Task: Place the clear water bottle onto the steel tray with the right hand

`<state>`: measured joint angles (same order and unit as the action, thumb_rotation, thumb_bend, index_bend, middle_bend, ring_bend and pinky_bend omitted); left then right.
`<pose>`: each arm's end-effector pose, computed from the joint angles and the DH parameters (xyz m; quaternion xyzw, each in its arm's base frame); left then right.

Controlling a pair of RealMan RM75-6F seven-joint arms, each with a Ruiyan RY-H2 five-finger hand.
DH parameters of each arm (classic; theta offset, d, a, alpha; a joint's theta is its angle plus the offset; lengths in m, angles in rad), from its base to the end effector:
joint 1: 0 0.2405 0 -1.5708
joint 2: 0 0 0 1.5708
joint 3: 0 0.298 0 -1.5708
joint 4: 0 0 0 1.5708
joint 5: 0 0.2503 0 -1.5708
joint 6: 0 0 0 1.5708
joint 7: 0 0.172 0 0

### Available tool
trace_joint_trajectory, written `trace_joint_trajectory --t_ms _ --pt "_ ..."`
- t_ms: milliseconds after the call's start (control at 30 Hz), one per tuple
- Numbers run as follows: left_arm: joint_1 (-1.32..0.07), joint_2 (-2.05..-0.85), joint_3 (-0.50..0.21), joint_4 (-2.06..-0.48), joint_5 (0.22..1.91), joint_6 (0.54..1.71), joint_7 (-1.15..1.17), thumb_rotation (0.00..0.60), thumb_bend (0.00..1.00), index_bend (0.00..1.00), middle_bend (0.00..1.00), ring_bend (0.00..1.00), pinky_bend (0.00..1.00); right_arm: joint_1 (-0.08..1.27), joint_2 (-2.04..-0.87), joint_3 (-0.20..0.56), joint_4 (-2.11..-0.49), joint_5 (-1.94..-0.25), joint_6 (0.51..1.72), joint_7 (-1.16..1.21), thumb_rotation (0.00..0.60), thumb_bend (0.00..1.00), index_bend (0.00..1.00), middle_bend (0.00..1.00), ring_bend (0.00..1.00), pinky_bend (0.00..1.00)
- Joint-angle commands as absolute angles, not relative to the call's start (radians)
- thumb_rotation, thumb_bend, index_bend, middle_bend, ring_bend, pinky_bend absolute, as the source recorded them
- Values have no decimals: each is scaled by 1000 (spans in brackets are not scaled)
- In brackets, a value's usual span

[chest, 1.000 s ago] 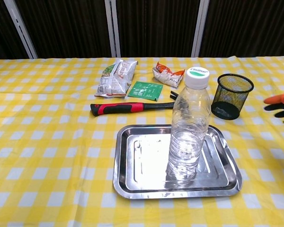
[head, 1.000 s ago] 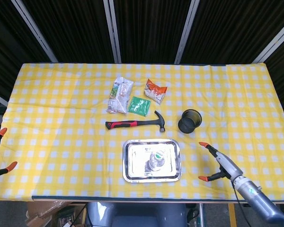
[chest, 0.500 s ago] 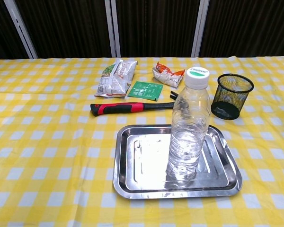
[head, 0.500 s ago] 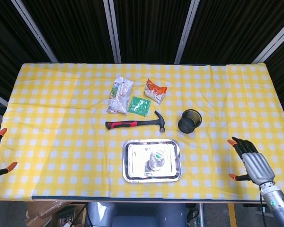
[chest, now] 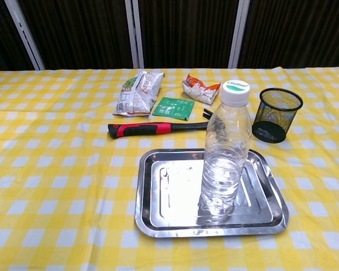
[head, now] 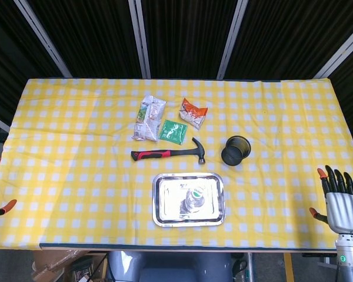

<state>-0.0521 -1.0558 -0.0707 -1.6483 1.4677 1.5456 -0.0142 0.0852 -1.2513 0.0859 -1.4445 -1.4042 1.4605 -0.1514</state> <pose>-0.3667 0.2080 0.1752 -0.5644 -0.3749 -0.3962 0.6197 -0.4020 -0.2256 0.1181 0.5905 -0.3541 0.3185 0.6515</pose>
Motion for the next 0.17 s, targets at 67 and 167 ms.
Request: trace_joint_trajectory --t_ms 67,167 --pt "-49 -1052 -71 -1646 1471 1551 -20 600 190 47 0 0 0 76 -1244 84 -1475 -1411 1473 -164 600 181 0 8 0 0" --pt "-50 -1053 -70 -1643 1472 1549 -17 600 190 47 0 0 0 75 -1239 84 -1482 -1411 1471 -163 600 174 0 7 0 0"
